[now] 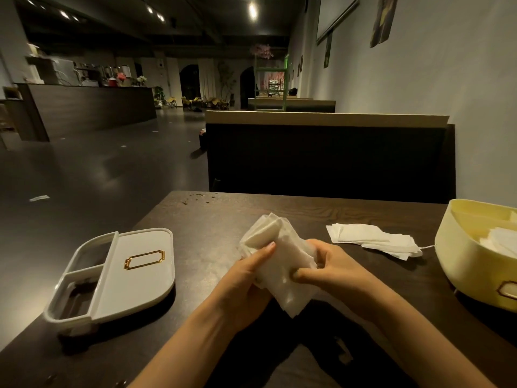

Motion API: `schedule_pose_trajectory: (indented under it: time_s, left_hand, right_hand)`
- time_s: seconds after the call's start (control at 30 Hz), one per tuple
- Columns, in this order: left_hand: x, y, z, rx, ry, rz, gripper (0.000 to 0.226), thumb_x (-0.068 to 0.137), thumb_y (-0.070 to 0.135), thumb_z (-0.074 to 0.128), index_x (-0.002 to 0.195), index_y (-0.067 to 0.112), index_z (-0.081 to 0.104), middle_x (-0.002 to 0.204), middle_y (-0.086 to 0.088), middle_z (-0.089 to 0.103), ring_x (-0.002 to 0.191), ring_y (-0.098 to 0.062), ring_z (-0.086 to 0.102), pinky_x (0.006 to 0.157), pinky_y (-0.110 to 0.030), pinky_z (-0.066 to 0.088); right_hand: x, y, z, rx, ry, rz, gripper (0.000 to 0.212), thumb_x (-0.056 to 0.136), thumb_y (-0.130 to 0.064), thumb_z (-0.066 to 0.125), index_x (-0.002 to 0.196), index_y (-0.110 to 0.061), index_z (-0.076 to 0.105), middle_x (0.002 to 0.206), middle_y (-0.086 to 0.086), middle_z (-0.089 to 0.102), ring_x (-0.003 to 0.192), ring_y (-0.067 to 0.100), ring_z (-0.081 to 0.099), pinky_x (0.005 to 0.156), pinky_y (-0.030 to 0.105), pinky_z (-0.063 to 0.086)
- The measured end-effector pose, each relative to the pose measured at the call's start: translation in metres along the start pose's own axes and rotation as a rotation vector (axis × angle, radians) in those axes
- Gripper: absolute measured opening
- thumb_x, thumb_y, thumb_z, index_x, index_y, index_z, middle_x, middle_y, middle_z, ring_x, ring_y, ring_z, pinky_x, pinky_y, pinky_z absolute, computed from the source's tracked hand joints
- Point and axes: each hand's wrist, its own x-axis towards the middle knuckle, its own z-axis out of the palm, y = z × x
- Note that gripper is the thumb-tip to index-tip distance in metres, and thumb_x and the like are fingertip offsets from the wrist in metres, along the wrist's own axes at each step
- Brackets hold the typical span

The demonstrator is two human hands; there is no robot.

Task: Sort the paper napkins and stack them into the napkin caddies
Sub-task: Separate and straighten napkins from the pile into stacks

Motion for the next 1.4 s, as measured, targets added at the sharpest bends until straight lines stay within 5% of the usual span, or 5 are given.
schedule_pose_trajectory:
  time_s: [0.13,0.47,0.77,0.97,1.4]
  left_hand:
    - [0.005,0.005,-0.013,0.094,0.047,0.115,0.037,0.076,0.016,0.068,0.111,0.006,0.062,0.102,-0.020,0.063,0.091,-0.030,0.058,0.079,-0.041,0.049]
    - [0.008,0.003,-0.018,0.750,0.260,0.348,0.023,0.078,0.014,0.057,0.100,0.016,0.061,0.100,-0.009,0.067,0.093,-0.020,0.064,0.075,-0.032,0.055]
    - [0.011,-0.014,-0.003,0.686,0.309,0.354,0.019,0.091,0.039,0.054,0.096,0.025,0.065,0.091,-0.001,0.071,0.082,-0.016,0.069,0.069,-0.031,0.058]
    - [0.011,-0.008,-0.010,0.678,0.434,0.428,0.019,0.095,0.023,0.051,0.088,0.018,0.067,0.087,-0.005,0.070,0.083,-0.023,0.066,0.072,-0.039,0.055]
    - [0.010,0.006,-0.017,0.903,0.275,0.470,0.007,0.081,0.030,0.062,0.079,0.029,0.069,0.089,0.000,0.068,0.080,-0.016,0.063,0.062,-0.026,0.052]
  right_hand:
    - [-0.001,-0.002,-0.006,-0.017,0.113,-0.061,0.020,0.080,0.001,0.066,0.098,-0.007,0.063,0.097,0.017,0.067,0.084,0.022,0.064,0.064,0.024,0.053]
    - [0.004,0.015,-0.001,0.087,0.288,-0.037,0.015,0.082,0.003,0.062,0.092,-0.008,0.064,0.096,0.019,0.066,0.084,0.023,0.060,0.076,0.041,0.053]
    - [0.013,0.030,0.018,0.045,0.290,-0.114,0.057,0.064,-0.011,0.061,0.115,-0.033,0.050,0.104,0.004,0.065,0.093,0.021,0.065,0.075,0.041,0.058]
    - [0.014,0.030,0.015,-0.052,0.318,-0.095,0.024,0.065,-0.020,0.060,0.087,-0.029,0.062,0.084,0.001,0.070,0.082,0.022,0.066,0.076,0.051,0.055]
    - [0.015,0.032,0.017,-0.073,0.223,-0.160,0.038,0.065,-0.020,0.065,0.101,-0.030,0.059,0.095,-0.001,0.069,0.089,0.019,0.066,0.079,0.050,0.055]
